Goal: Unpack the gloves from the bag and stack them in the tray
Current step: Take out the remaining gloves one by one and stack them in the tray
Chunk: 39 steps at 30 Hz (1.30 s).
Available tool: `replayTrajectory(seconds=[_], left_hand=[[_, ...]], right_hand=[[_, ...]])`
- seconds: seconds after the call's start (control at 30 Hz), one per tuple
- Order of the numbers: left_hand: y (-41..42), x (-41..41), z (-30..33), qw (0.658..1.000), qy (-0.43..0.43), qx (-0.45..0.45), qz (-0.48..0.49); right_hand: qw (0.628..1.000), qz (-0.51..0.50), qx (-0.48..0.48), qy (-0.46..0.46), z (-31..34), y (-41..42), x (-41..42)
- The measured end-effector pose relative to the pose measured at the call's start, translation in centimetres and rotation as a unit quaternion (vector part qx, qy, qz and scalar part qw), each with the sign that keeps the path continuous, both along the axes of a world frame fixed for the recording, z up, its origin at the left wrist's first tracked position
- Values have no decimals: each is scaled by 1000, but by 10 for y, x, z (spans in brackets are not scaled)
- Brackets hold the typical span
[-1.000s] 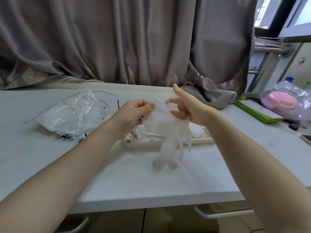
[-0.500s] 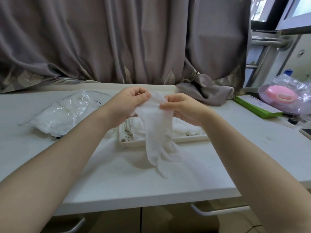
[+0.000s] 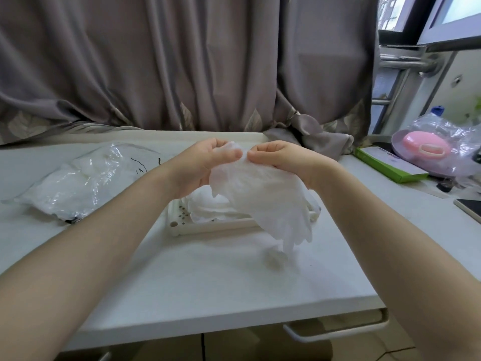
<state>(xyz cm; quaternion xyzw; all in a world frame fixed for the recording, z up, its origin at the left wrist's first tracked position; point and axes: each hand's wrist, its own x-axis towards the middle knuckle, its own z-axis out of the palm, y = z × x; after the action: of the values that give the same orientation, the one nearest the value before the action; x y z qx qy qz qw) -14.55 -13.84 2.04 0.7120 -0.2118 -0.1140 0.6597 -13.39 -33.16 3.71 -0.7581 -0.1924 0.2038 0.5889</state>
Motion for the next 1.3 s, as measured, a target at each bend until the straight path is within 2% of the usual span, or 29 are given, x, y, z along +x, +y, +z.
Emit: replayTrajectory(seconds=[0.13,0.2,0.27,0.37,0.43,0.5,0.57,0.6,0.67,0.7,0.77,0.87,0.93,1.03,1.13,1.17,1.23,1.3], left_hand=[[-16,8,4,997,-14,9,79],[-17,16,5,995,-12,-6,100],[-15,25,5,991,-3,-32,128],[-10,40,5,987,-1,-47,151],[-8,53,8,985,-8,-47,163],[-7,65,12,984,-28,-28,174],[-7,84,21,980,-67,2,189],[-6,93,26,974,-94,15,203],[-3,105,34,957,-164,47,235],[-1,107,36,946,-200,69,245],[6,107,29,923,-259,144,245],[17,99,-2,887,-308,271,212],[23,94,-22,860,-337,344,170],[26,87,-42,808,-372,443,111],[26,73,-46,774,-390,492,85],[25,68,-45,758,-391,516,77],[27,60,-42,725,-371,575,74],[31,53,-40,738,-316,586,106]], right_hand=[[990,19,-141,-11,2,-18,5],[983,39,-179,-18,1,-32,9],[989,30,-141,-19,-4,-48,16],[1000,-1,10,19,-12,-65,30],[998,-24,62,22,-12,-70,42],[997,-61,45,-6,-8,-70,54],[986,-141,-10,-92,-1,-66,72],[967,-195,-34,-159,3,-66,81],[900,-291,-64,-318,11,-63,90],[866,-309,-84,-385,13,-61,91],[829,-276,-169,-457,5,-58,87],[800,-148,-330,-480,-36,-54,78],[763,-79,-400,-501,-64,-56,76],[727,-49,-445,-521,-86,-55,70],[695,-24,-507,-509,-81,-47,59],[693,-11,-533,-485,-77,-46,55],[726,32,-567,-388,-66,-49,49],[797,28,-510,-322,-49,-49,39]])
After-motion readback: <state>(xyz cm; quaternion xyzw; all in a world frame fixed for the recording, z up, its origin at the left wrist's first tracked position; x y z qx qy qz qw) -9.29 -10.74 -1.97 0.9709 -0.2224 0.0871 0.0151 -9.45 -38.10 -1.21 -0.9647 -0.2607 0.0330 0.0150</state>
